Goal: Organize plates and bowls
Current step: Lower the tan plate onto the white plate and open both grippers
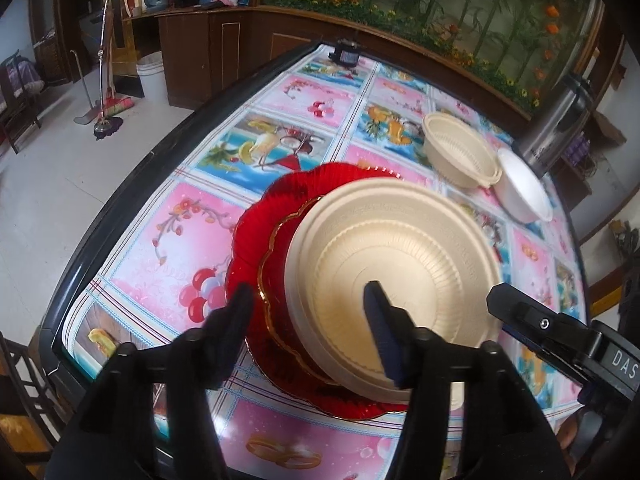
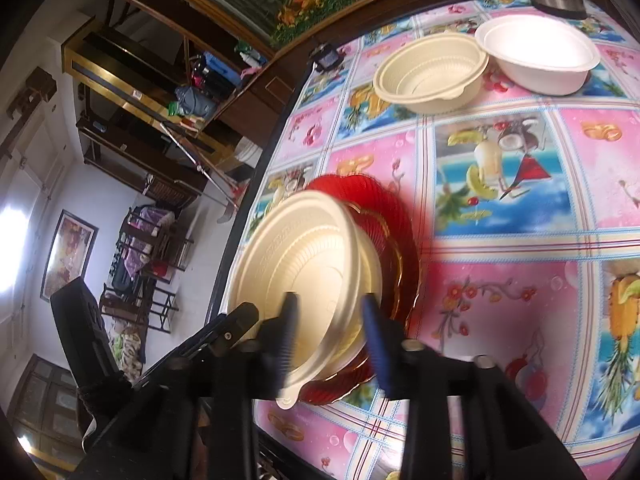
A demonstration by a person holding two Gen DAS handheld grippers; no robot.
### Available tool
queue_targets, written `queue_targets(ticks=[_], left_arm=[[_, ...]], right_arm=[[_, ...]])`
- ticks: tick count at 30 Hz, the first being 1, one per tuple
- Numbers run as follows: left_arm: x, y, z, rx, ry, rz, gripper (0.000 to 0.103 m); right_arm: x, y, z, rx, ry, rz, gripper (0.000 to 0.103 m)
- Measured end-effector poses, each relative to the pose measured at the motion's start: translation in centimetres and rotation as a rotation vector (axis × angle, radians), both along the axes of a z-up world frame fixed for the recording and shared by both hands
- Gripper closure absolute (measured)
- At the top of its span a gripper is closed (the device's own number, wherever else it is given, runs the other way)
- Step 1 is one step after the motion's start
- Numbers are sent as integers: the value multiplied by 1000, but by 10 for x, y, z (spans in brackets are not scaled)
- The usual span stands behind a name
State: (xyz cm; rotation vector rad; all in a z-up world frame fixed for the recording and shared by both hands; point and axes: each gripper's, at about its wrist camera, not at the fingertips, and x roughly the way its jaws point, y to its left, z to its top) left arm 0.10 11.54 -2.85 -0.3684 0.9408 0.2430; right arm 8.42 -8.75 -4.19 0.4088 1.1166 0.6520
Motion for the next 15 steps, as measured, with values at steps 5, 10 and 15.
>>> queue_targets(ticks=[5, 10, 15], left_arm=[[-4, 7, 33, -12, -110, 43, 45], [7, 5, 93, 71, -310, 81, 21], [73, -7, 108, 1, -233, -75, 20]], right_arm=[[1, -17, 16, 71, -21, -41, 53], [5, -71, 52, 215, -126, -269, 25], [27, -98, 64, 267, -122, -301, 21]])
